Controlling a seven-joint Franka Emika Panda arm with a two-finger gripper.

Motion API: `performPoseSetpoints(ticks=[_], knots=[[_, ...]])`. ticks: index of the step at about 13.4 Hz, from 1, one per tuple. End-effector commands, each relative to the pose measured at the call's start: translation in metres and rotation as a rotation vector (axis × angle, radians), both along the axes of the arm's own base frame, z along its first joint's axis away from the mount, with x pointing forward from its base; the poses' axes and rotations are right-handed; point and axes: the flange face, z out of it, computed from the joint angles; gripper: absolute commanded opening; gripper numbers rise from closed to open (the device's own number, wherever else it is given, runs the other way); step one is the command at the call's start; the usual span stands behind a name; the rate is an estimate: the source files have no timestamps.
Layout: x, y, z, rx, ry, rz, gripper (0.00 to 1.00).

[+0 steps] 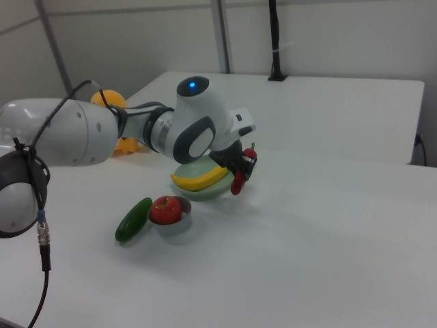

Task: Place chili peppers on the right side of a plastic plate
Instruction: 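Lower the chili pepper beside the plate rim, opposite the apple bowl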

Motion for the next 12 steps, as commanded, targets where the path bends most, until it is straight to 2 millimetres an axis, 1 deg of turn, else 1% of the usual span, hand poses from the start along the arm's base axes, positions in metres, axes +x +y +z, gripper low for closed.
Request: performPoseSetpoints(ticks=[1, 2, 3, 4, 5, 7, 8, 9, 10, 11, 12], knots=[[0.011, -0.002, -0.026, -0.003, -0.046, -0.002, 0.00], [0.012, -0.002, -0.032, -0.007, -0.052, -0.003, 0.00], [0.013, 0.000, -0.047, -0.006, -0.037, 0.003, 0.00], [0.013, 0.001, -0.054, -0.009, -0.032, 0.007, 0.00], [0.014, 0.000, -0.054, -0.013, -0.055, 0.002, 0.00], [0.015, 0.000, -0.062, -0.017, -0.056, 0.003, 0.00], [0.015, -0.001, -0.064, -0.018, -0.056, 0.003, 0.09], [0.015, -0.001, -0.065, -0.018, -0.059, 0.002, 0.34], [0.015, -0.001, -0.064, -0.020, -0.062, 0.002, 0.65], [0.015, 0.002, -0.065, -0.025, -0.060, 0.013, 1.00], [0.015, 0.005, -0.065, -0.028, -0.061, 0.019, 1.00]])
